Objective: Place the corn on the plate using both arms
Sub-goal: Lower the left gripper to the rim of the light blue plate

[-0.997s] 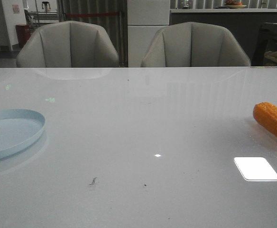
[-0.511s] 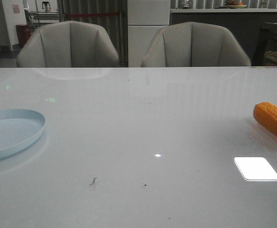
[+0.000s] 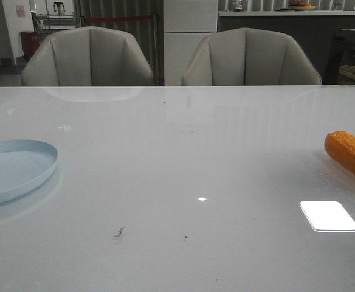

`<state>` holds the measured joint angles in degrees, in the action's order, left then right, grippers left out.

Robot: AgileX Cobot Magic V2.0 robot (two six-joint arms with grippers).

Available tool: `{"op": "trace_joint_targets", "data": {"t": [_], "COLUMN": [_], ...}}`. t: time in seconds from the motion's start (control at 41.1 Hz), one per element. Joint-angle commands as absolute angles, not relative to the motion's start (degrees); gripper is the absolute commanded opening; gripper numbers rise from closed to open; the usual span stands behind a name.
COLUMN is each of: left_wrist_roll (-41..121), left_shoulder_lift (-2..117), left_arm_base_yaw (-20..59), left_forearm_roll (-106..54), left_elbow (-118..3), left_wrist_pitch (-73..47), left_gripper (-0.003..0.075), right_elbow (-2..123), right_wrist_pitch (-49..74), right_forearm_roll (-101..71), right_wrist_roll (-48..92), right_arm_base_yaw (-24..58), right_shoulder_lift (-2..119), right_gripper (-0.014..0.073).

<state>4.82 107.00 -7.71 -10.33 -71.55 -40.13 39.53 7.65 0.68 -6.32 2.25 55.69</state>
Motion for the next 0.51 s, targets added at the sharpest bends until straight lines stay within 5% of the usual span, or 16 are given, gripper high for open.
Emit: {"op": "trace_joint_targets", "data": {"t": [0.0,0.267,0.486], "left_wrist_roll": [4.2,4.2,4.2], "left_shoulder_lift": [106.2,107.6,107.6], "left_arm_base_yaw": [-7.8,-7.8,-7.8], "left_forearm_roll": [-10.7,-10.7,-9.8], "left_elbow": [-73.8,-74.0,-74.0], "left_wrist_pitch": [-39.0,-39.0,-38.3], "left_gripper": [0.0456,0.0443,0.0298], "right_elbow": [41.7,41.7,41.7], "right_wrist_pitch": [3.5,3.5,3.5], "right_forearm_roll": [1.2,1.2,1.2], "right_wrist_roll": [-6.2,-6.2,-6.2], "right_arm_base_yaw": [2.2,2.2,2.2], "right_shoulder_lift": [55.2,55.2,55.2], "right_gripper": [0.0462,0.0462,0.0462]}}
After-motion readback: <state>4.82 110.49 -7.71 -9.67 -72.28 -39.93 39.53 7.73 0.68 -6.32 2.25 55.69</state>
